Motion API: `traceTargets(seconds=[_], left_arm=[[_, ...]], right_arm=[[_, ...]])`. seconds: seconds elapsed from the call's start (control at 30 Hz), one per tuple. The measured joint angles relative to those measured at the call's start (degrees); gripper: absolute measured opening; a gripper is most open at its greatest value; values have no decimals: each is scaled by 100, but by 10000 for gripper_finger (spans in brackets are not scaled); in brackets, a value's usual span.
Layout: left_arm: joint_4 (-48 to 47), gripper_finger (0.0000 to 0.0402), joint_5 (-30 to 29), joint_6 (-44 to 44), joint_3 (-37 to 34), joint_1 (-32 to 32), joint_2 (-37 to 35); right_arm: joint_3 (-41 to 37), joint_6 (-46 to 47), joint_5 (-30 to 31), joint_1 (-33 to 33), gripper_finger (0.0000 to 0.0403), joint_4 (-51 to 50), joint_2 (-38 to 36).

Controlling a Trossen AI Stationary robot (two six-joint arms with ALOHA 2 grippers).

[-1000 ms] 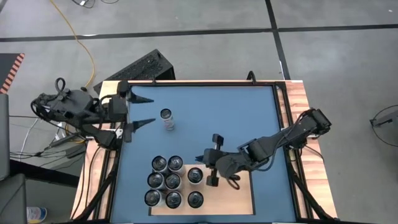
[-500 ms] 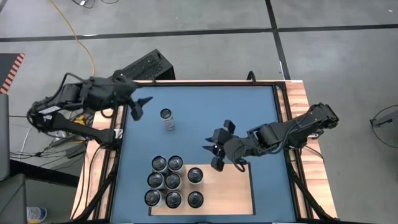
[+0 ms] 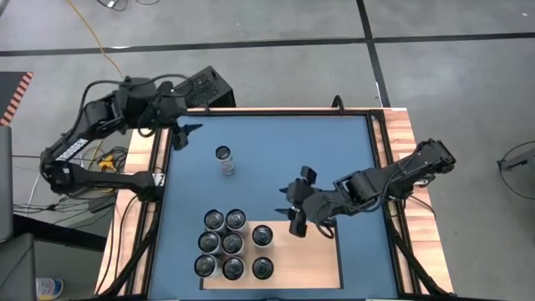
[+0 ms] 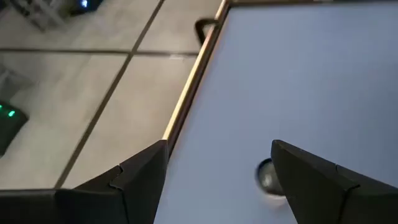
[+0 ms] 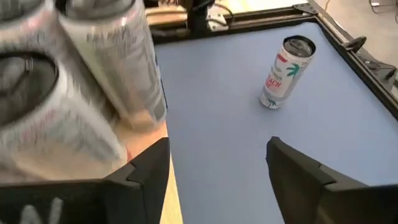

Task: Place canned beverage on shelf
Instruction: Put the white pink soda can on the shelf aligned with the other white pink soda cans

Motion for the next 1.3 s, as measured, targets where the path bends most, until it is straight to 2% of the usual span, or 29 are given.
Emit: traceTargets(seconds=[0.13,0.3,0.5,0.73,0.87,0.97,1.07,1.3], left_arm=[[-11,272,39,257,0,428,342],[-165,272,915,645,-2,808,800],[-584,272,1340,1316,-2,887,1162],[-427,272,2021,1475,-136,817,1201],[-193,272,2036,1561,-666,754,1005],[134,272,1792,1665,-1180,652,638],[703,272,1606,1741,-1688,621,281],[2298,272,1830,1626,-3179,833,-542]], right_arm=[[0,-21,-2,-1,255,-439,2],[0,-40,0,-39,256,-731,2],[0,-224,7,-152,256,-822,4],[0,-405,8,-478,256,-819,4],[0,-680,11,-741,256,-769,4],[0,-712,0,-957,256,-783,4],[0,-789,-167,-1174,256,-791,4],[0,-781,-510,-1661,256,-771,7]])
